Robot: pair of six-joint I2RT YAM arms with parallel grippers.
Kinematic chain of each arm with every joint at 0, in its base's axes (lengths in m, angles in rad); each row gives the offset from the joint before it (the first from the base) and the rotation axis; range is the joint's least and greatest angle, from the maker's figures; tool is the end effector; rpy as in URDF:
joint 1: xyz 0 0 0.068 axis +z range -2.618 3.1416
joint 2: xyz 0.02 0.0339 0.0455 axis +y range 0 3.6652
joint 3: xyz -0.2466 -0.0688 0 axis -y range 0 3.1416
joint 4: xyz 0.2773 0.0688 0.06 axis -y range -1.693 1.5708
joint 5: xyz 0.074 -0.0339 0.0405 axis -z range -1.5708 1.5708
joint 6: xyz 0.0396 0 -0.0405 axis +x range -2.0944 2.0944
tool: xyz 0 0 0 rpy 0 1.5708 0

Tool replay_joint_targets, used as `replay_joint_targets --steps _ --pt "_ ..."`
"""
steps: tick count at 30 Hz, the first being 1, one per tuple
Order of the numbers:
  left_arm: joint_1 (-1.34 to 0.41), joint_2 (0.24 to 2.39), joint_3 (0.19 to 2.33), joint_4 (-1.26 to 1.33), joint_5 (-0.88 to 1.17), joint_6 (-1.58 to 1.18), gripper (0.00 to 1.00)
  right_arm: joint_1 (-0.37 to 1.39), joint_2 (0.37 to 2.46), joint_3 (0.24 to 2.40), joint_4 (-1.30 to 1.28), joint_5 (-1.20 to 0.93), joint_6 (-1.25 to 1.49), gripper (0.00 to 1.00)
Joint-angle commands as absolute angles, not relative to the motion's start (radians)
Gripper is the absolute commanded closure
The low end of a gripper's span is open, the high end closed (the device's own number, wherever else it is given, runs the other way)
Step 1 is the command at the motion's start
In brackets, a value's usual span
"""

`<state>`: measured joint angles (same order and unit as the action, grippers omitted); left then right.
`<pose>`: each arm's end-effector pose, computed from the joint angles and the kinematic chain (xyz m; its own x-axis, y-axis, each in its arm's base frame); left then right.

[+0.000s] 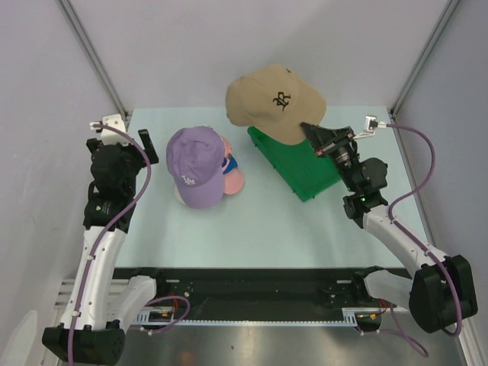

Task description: Stack the hats

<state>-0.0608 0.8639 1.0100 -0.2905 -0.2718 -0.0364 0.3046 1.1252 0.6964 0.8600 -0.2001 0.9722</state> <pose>0.2366 -0.0038 0.3846 -0.1360 -0.0268 -0.9903 -0.2117 0.9773 0.0026 0.2775 0.0955 0.3224 -0.1605 0.7983 -0.5805 -0.5921 0.3927 0.7037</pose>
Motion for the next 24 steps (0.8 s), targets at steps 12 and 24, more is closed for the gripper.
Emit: replay_joint_targets --steps 12,24 --pt "-0.055 0.819 0.999 -0.252 -0.316 -0.069 0.00 0.684 1.506 0.995 1.092 -0.123 1.074 1.00" --pt "-0.055 0.818 1.000 -0.253 -0.298 -0.074 0.00 0.718 1.585 0.942 1.062 -0.083 1.069 1.00"
